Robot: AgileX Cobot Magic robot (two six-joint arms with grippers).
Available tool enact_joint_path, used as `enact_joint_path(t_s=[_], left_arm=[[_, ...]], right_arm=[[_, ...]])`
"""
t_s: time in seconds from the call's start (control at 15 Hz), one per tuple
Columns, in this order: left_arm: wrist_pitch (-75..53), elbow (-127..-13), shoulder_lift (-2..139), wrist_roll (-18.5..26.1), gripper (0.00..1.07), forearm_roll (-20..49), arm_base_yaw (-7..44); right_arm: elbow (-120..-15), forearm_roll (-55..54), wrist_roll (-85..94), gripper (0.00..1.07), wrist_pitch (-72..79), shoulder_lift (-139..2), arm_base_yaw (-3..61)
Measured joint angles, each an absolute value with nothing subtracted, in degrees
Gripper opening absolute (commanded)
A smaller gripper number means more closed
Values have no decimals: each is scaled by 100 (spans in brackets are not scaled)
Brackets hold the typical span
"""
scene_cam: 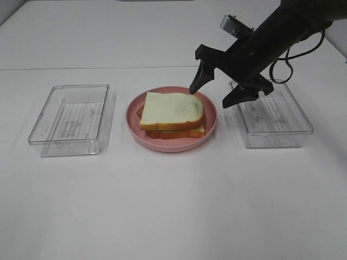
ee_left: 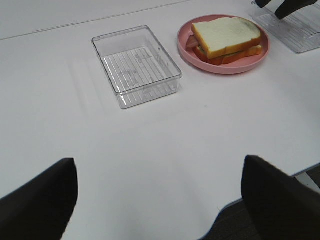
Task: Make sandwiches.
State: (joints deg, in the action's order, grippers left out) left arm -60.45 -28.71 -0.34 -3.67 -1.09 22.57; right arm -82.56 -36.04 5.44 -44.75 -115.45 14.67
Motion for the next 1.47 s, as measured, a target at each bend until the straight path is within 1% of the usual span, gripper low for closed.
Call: enact_joint_path(t_s=[0.07,0.27,0.47,0.6,0.8,0.87,1.07,1.13,1.33,1.47], left_arm=[[-6045,-2871,-34,-367,84,-109,2257],[-6045,-2871,-34,-367,84,-109,2257],[-6045,-2871,-34,-367,84,-109,2257],[-6045,-2871,-34,-367,84,-109,2257],[-6045,-2871,-34,-367,84,-109,2257],[-6045,-2871,-34,-367,84,-109,2257],[-6045,-2871,-34,-367,84,-109,2257],[-6045,-2871,-34,-367,84,-109,2257],[-6045,-2871,-34,-367,84,-109,2257],[-6045,-2871,-34,-350,84,-103,2257]], right_arm=[[-8256,-2997,395,77,-4876,-11213,1461],[-8256,-2280,384,76,-5638,-10600,1461],[-8256,-1467,350,76,-6411,-9694,1461],[-8256,-1146,332,76,-6790,-9001,1461],[-8256,-1003,315,76,-6916,-8084,1461],[-8170,-991,315,76,-6927,-7334,1461],[-7374,-991,315,76,-6933,-6022,1461],[-7168,-991,315,76,-6939,-5775,1461],[-5913,-991,315,76,-6950,-4332,1461],[-4819,-991,315,76,-6961,-3002,1461]])
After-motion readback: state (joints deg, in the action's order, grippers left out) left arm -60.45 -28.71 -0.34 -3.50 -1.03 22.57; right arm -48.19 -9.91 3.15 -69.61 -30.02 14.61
